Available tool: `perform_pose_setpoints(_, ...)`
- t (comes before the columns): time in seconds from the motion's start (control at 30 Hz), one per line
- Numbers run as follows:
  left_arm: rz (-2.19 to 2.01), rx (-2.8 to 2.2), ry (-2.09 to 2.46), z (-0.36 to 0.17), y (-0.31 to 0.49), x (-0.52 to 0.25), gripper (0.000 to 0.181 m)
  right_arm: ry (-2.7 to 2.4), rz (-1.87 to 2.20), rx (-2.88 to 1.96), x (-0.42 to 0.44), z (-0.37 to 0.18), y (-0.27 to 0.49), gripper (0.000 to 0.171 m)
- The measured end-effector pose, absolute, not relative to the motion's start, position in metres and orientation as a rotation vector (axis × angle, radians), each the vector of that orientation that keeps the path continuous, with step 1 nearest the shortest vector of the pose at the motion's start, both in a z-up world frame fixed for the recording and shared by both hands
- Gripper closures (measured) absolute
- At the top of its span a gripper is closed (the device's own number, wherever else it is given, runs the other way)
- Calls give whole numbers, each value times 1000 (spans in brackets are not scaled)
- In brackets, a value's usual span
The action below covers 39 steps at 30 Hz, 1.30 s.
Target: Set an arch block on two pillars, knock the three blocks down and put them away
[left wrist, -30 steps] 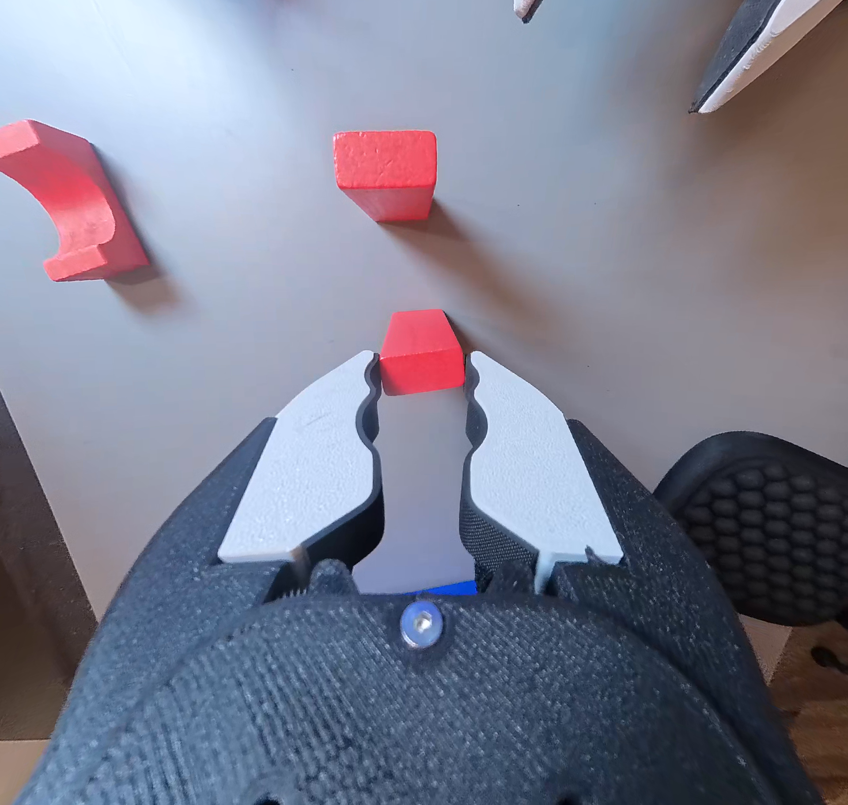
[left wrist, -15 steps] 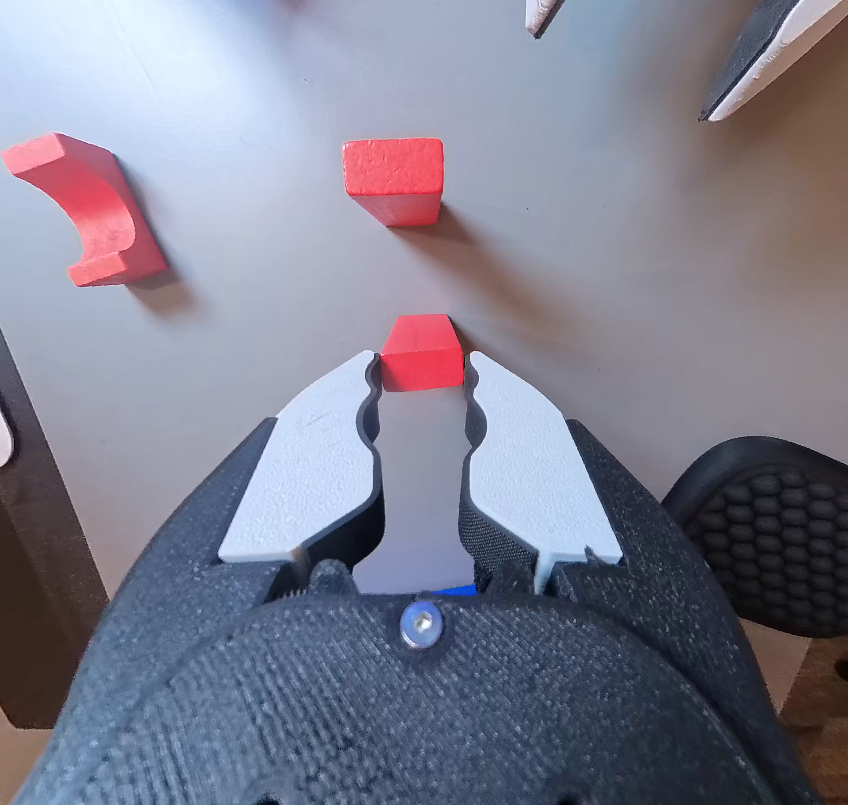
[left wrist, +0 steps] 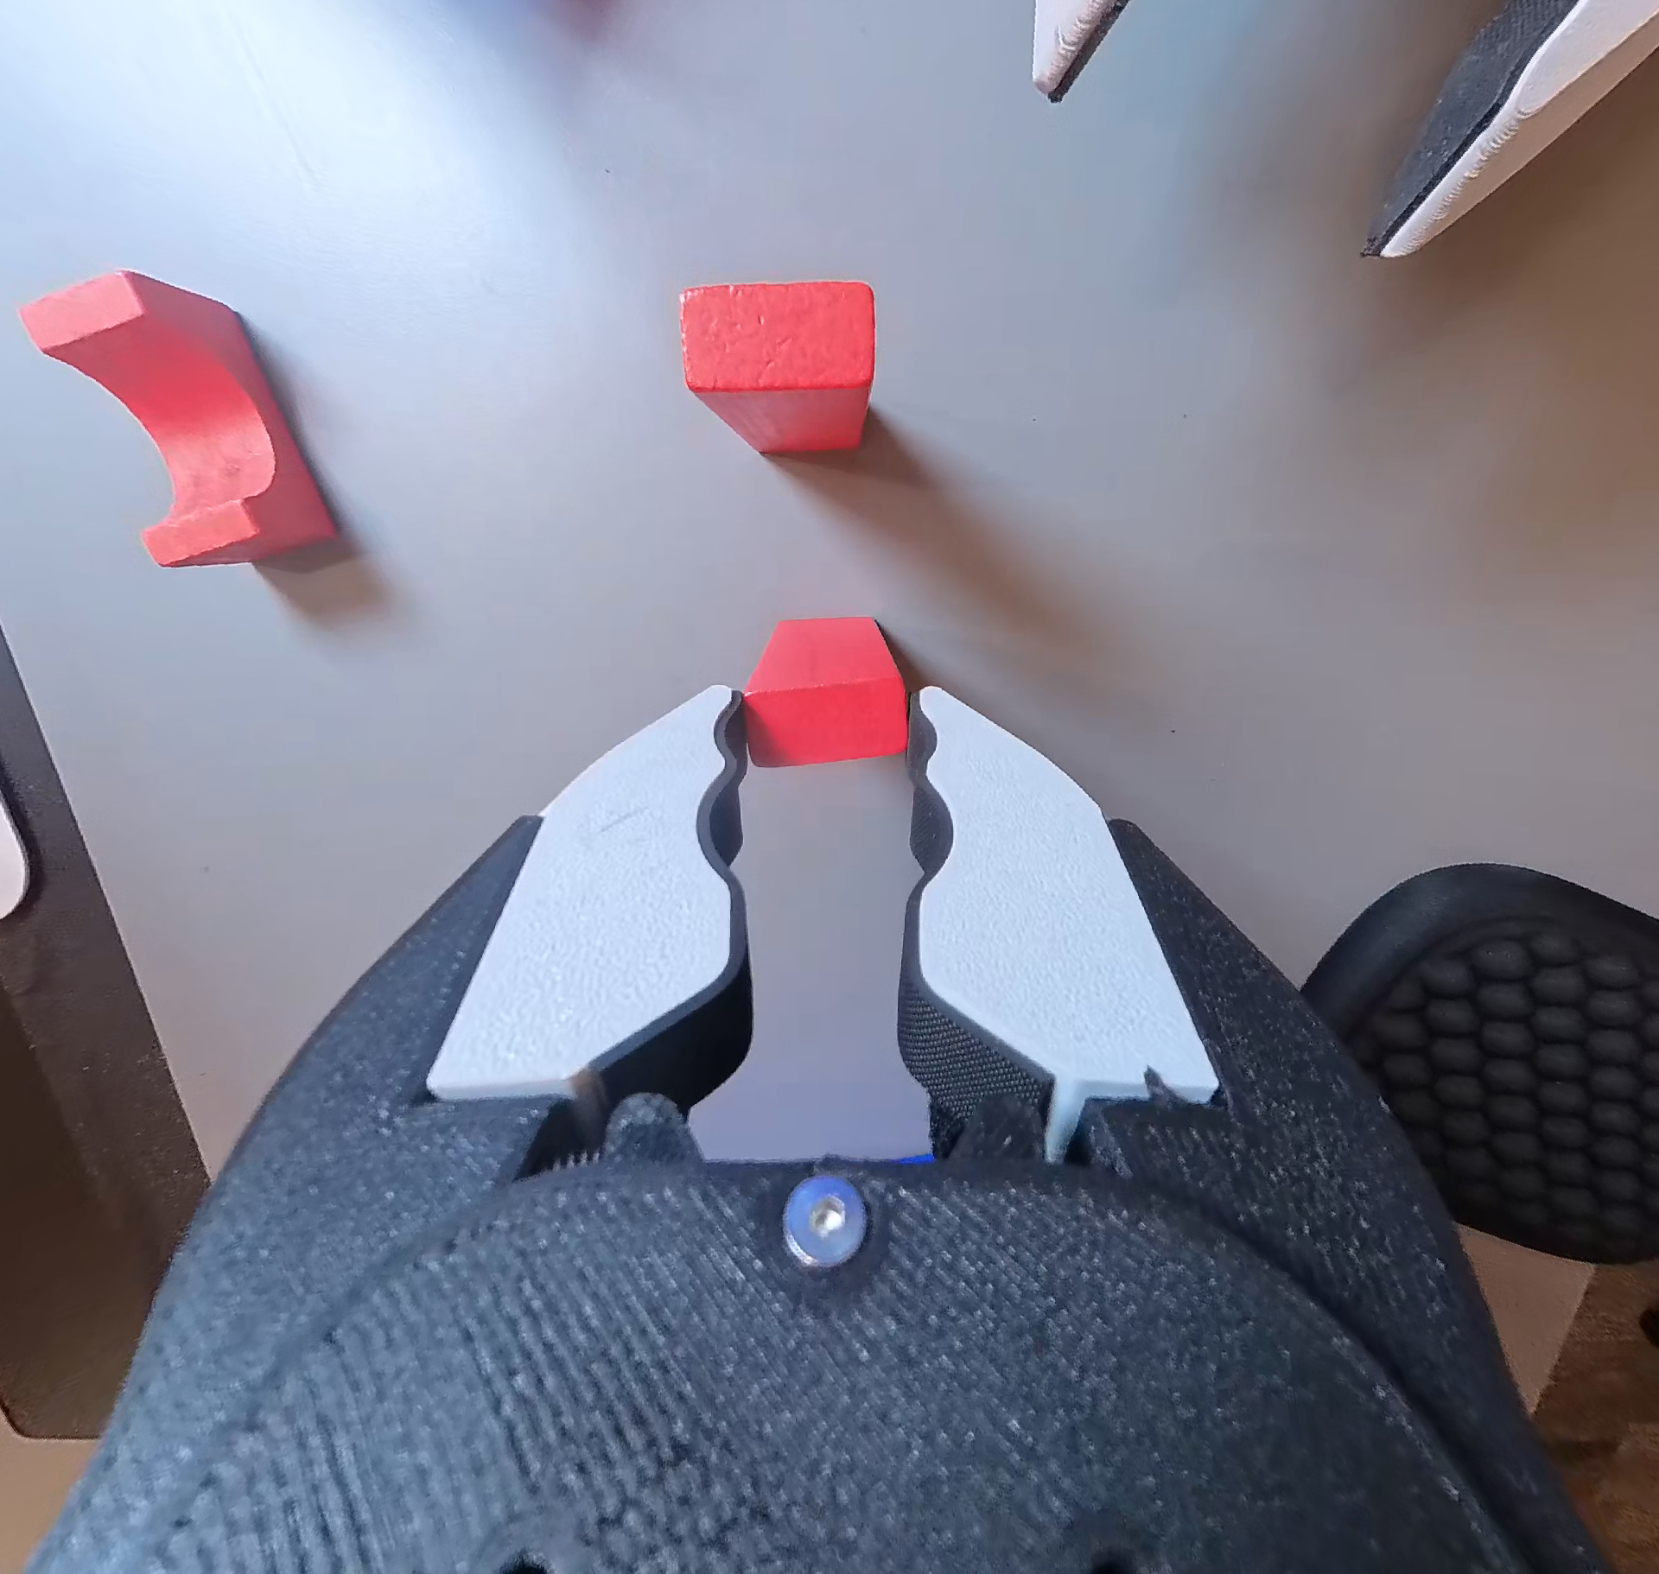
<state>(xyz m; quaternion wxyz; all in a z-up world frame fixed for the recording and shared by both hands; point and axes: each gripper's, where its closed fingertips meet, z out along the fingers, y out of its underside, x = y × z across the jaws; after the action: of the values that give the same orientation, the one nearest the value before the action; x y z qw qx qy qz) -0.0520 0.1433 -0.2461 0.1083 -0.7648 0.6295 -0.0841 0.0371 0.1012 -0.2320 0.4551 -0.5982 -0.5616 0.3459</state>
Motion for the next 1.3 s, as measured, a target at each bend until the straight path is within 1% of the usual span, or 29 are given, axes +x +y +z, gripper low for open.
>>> perform_pose_setpoints(0.9,-244,-2212,1851,-234,143,-54,140,-1382,852,-1479,37,-233,102,114)
perform_pose_setpoints(1.13,-297,-2148,1806,-204,149,-54,135,-1379,849,-1481,37,-233,103,114)
perform_pose_setpoints(1.3,-297,-2106,1609,-179,184,-55,142,-1379,848,-1481,36,-232,103,114)
